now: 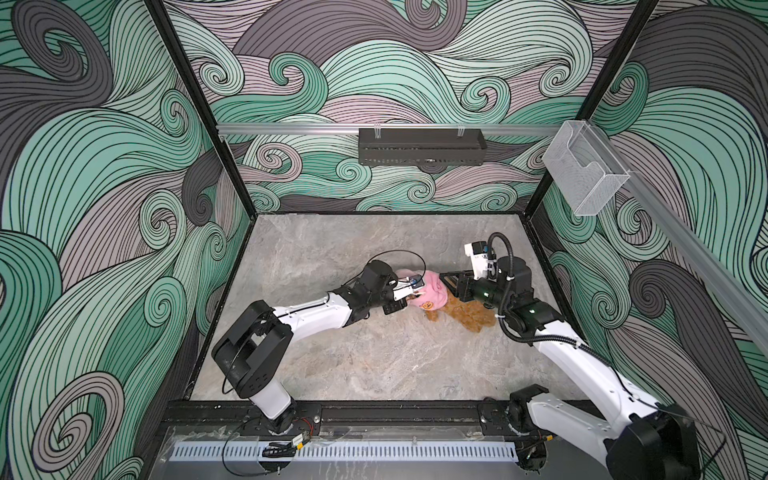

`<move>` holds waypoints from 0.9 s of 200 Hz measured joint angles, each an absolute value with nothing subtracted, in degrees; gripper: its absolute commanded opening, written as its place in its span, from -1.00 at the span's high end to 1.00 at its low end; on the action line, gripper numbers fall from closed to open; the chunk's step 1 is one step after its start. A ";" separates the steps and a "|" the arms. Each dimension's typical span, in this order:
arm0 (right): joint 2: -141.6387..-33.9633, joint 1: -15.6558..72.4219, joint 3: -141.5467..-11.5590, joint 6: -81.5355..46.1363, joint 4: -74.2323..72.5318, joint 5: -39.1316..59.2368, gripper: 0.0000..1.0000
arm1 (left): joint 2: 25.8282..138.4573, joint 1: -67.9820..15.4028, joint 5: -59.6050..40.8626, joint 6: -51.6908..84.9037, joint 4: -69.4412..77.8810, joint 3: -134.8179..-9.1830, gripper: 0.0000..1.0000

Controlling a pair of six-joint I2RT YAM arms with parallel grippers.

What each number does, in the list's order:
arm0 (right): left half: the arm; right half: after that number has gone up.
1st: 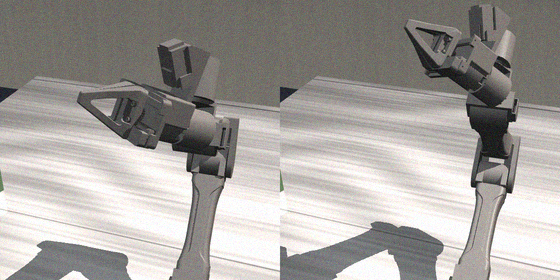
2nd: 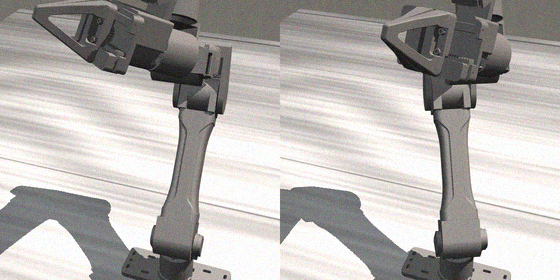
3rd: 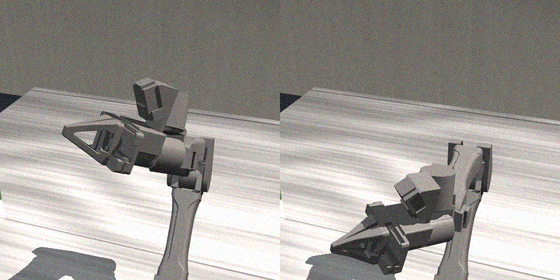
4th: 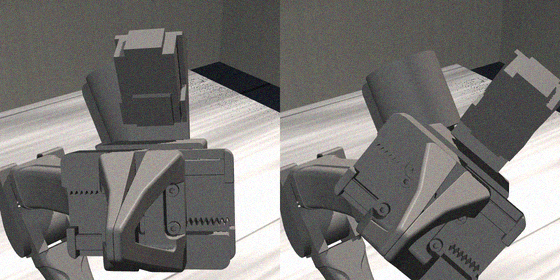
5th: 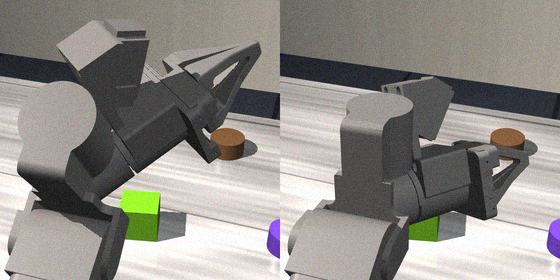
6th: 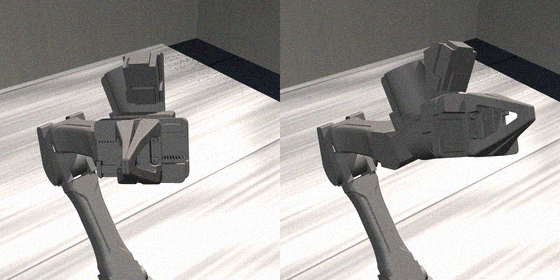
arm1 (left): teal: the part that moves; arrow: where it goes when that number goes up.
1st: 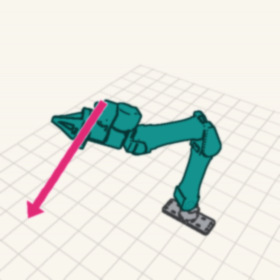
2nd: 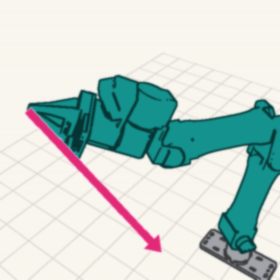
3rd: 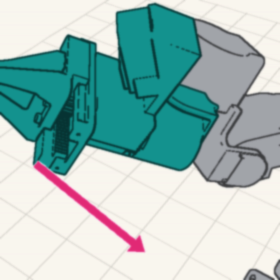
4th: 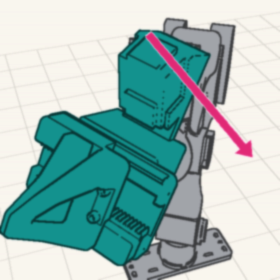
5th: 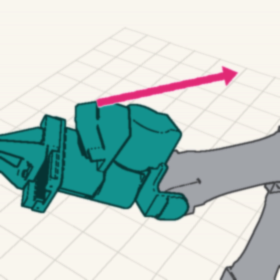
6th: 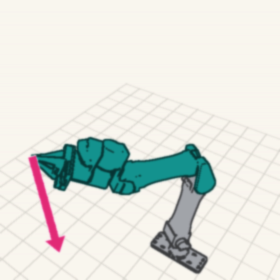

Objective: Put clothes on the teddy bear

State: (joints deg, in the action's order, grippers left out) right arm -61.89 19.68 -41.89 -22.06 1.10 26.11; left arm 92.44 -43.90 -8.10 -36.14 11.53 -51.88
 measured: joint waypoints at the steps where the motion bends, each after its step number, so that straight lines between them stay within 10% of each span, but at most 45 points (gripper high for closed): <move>1: -62.22 19.75 -42.04 -22.20 1.02 26.15 0.27 | 92.44 -44.10 -7.77 -36.51 11.73 -51.77 1.00; 180: -70.28 19.92 -41.98 -23.99 7.01 37.50 0.25 | 92.55 -56.42 15.97 -73.52 31.90 -36.99 1.00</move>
State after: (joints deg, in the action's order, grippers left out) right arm -70.28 19.92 -41.98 -23.99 7.01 37.50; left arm 92.55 -56.42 15.97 -73.52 31.90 -36.99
